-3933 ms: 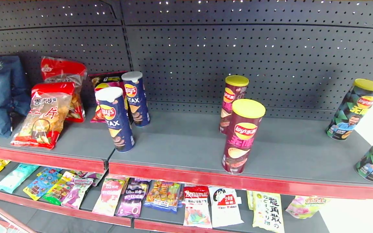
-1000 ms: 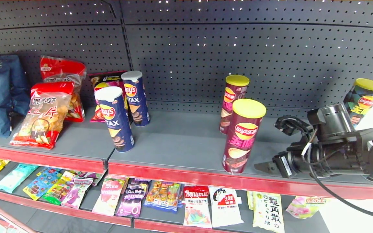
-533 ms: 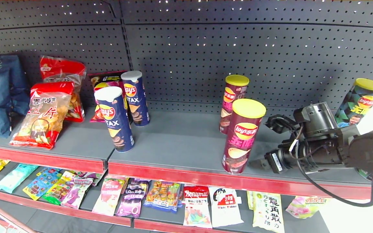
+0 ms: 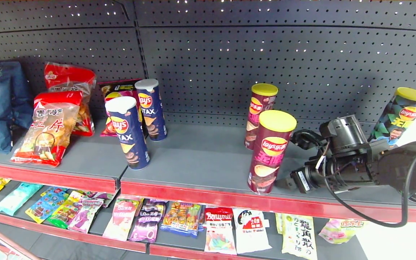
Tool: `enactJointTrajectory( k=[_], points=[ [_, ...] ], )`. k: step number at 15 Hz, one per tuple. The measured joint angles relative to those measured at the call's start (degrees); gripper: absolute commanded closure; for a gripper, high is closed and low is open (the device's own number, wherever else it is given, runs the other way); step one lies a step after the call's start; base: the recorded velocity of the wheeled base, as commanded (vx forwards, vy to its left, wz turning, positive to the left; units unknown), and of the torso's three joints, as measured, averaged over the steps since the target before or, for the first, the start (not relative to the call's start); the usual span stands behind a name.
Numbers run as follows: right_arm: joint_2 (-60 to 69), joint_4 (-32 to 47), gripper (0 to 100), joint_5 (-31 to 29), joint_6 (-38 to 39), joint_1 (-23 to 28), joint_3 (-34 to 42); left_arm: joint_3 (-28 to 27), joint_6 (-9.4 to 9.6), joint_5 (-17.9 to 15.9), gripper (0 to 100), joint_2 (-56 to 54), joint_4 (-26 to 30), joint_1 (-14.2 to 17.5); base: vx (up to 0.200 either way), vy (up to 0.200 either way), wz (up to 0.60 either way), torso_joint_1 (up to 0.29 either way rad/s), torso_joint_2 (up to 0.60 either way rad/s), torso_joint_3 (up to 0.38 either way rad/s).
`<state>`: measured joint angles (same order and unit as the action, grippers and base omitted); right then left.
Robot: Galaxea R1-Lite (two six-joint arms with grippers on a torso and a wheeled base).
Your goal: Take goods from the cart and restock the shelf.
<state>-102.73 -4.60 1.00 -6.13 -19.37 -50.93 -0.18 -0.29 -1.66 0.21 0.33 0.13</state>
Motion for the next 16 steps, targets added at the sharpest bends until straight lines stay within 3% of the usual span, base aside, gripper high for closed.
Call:
enactJointTrajectory(
  k=[16],
  points=[
    [-2.82, -0.05, 0, -2.06, -1.69, -1.77, -3.00, 0.00, 0.05, 0.00, 0, 0.00, 0.02, 0.00, 0.000, 0.000, 0.00, 0.000, 0.00, 0.000]
  ],
)
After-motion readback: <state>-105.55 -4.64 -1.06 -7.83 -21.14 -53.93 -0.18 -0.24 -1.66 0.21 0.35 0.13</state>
